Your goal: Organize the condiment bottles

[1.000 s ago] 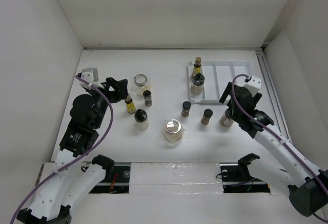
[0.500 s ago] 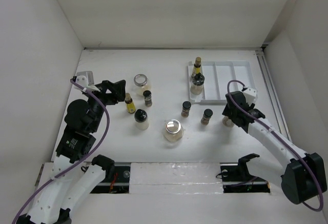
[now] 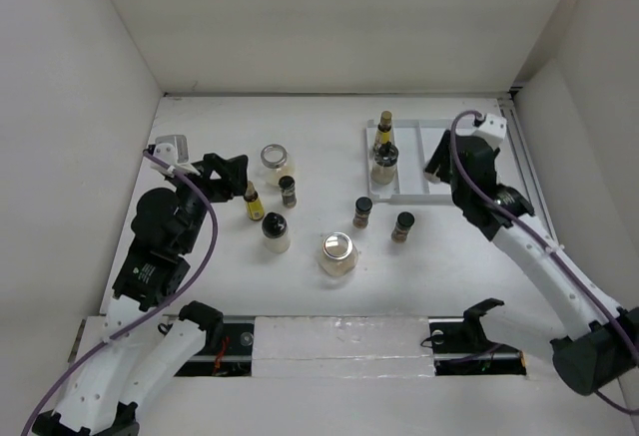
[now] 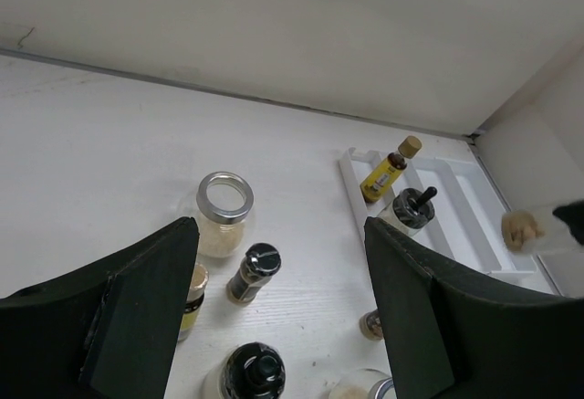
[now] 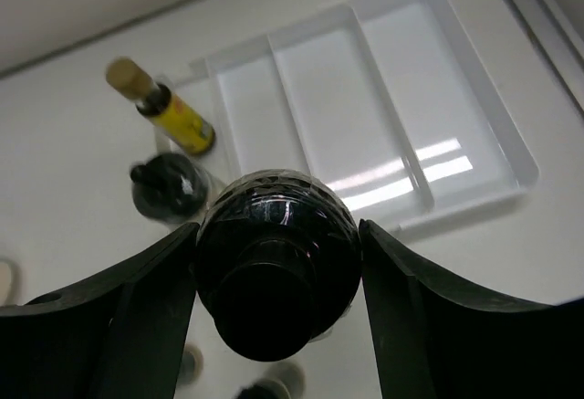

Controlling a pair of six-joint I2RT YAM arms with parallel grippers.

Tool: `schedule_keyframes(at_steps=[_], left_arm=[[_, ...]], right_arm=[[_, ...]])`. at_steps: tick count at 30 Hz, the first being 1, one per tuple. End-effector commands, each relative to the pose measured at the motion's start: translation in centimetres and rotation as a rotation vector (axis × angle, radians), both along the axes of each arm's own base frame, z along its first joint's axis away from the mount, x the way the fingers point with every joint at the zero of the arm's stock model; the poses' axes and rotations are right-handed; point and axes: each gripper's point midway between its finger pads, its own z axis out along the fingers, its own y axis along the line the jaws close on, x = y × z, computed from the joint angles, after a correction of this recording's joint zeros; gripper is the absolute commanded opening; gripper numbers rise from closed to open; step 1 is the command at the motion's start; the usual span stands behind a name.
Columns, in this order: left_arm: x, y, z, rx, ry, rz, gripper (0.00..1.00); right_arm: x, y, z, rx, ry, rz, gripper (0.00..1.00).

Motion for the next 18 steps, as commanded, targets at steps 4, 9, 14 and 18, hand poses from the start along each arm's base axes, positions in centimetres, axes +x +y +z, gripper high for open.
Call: schedule_keyframes(at_steps=[4,9,14,18], left_arm=[[0.3,0.0,1.1,-0.017,-0.042,0.002,0.69],[0.5,-0.1,0.8,-0.012,-0.033,0.002,0.69],[0.4,0.3,0.8,-0.013,-0.032,0.022,0.69],[0.2,0.4,1.3,-0.021,-0.051,0.022,0.69]], right_arm=[[12.3,2.9,5.1,-0.067,-0.16,0.097,0.51],[20.2,4.3,3.6,-0.094,-0.129,0.128,0.51],[23.9,3.2,0.5,-0.098,-0.075,0.138,0.51],[25.9,2.5,-2.8,-0.079,-0.028,0.166,0.51]])
